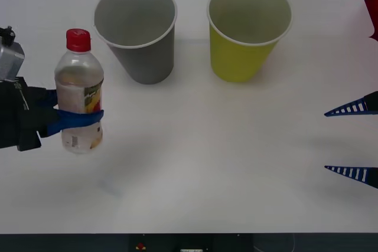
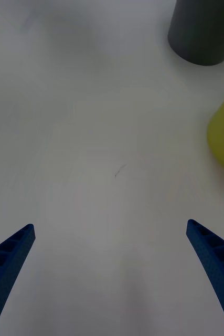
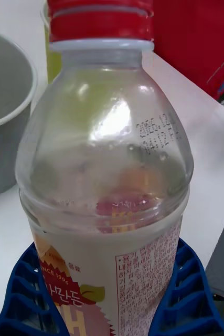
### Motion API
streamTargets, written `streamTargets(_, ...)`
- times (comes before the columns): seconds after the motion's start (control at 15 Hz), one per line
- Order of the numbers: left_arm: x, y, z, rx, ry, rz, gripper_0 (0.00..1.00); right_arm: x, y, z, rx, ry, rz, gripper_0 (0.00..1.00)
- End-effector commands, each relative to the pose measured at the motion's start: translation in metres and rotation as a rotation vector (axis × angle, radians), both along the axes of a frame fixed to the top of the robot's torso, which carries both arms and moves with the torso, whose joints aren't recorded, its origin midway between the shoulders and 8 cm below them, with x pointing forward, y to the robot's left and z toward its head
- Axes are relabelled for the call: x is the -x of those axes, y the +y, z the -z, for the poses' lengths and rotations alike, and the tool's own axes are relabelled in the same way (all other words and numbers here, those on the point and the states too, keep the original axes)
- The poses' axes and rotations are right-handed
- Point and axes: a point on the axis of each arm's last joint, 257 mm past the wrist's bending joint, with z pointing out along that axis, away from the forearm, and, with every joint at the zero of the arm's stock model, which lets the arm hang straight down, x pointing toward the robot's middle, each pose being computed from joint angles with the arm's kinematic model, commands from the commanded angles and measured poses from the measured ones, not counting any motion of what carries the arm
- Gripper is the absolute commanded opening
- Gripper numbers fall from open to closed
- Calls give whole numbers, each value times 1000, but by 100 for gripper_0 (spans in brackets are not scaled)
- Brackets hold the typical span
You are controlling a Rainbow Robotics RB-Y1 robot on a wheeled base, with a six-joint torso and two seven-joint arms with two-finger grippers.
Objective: Put the can into the green bin and the plastic bottle into the gray bin
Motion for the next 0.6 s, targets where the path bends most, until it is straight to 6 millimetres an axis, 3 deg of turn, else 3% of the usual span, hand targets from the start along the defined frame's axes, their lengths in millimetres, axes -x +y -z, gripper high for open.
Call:
streamTargets(0.07,-11,12,-20,-14,-26,-58,0,0,0,0,0,0,0,100)
streamTargets(0.4,-48,14,-52,6,-66,-104,0,0,0,0,0,0,0,100)
streamTargets(0.6,-89,5,-77,34,-85,-89,0,0,0,0,0,0,0,100)
